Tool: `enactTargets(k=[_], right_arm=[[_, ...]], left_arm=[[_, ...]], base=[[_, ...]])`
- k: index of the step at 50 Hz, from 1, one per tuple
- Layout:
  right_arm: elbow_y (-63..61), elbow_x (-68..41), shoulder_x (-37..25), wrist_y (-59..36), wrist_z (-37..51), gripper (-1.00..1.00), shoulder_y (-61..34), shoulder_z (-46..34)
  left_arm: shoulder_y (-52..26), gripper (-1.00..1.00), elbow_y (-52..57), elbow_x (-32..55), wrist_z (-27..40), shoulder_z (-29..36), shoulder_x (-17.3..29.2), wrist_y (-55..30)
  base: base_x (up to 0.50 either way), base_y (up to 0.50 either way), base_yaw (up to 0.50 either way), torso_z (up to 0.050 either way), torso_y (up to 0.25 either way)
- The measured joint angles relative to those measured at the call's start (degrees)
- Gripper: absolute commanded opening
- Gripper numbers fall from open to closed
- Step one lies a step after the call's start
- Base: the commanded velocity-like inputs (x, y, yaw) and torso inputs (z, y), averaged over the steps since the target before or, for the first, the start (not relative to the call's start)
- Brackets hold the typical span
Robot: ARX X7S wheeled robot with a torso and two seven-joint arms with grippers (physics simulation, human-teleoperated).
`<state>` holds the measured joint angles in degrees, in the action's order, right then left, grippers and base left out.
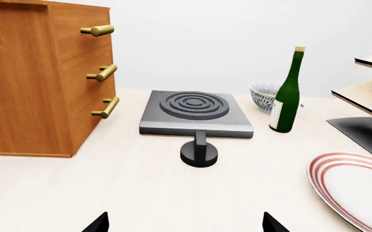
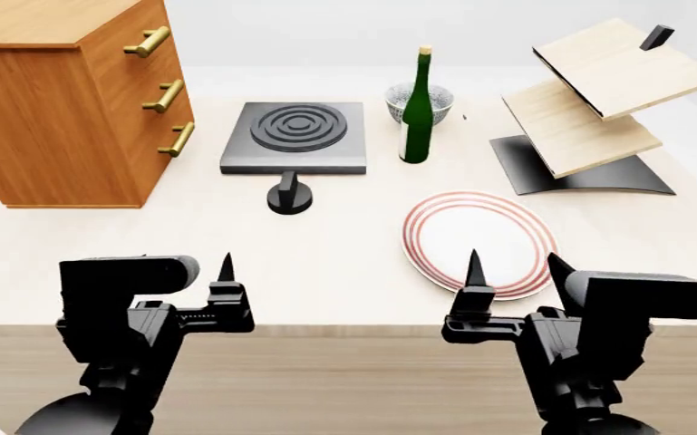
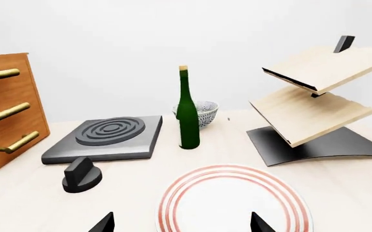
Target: Turn on the stove.
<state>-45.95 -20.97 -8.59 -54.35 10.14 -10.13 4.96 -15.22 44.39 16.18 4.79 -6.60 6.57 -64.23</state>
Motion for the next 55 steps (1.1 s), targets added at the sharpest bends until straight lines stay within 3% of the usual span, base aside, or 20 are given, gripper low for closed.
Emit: enactTargets(k=[13, 36, 45, 55], right_arm=[[-5.0, -4.1, 0.2, -3.7, 0.0, 1.0, -0.7, 2.7], [-6.9, -6.2, -0.5, -4.0, 1.1, 1.0, -0.5, 3.1], [-6.4, -4.6, -1.4, -2.2, 2.1, 1.0, 0.2, 1.3], [-6.4, -3.7, -2.3, -0.6, 2.7, 1.0, 1.0, 0.0]], left_arm=[[-1.2, 1.0, 3.4, 2.0, 0.3, -1.4, 0.5, -4.5], [-1.0, 1.0, 3.9, 3.1, 1.2, -1.4, 1.3, -4.4], [-0.2, 1.0, 0.5, 1.6, 1.3, 0.4, 2.4, 0.1], [-0.4, 1.0, -10.6, -3.1, 1.9, 3.3, 4.3, 11.8]], base=[[0.42, 0.0, 0.0, 0.0, 0.0], [0.48, 0.0, 0.0, 0.0, 0.0], [0.0, 0.0, 0.0, 0.0, 0.002], [0.0, 0.0, 0.0, 0.0, 0.0]])
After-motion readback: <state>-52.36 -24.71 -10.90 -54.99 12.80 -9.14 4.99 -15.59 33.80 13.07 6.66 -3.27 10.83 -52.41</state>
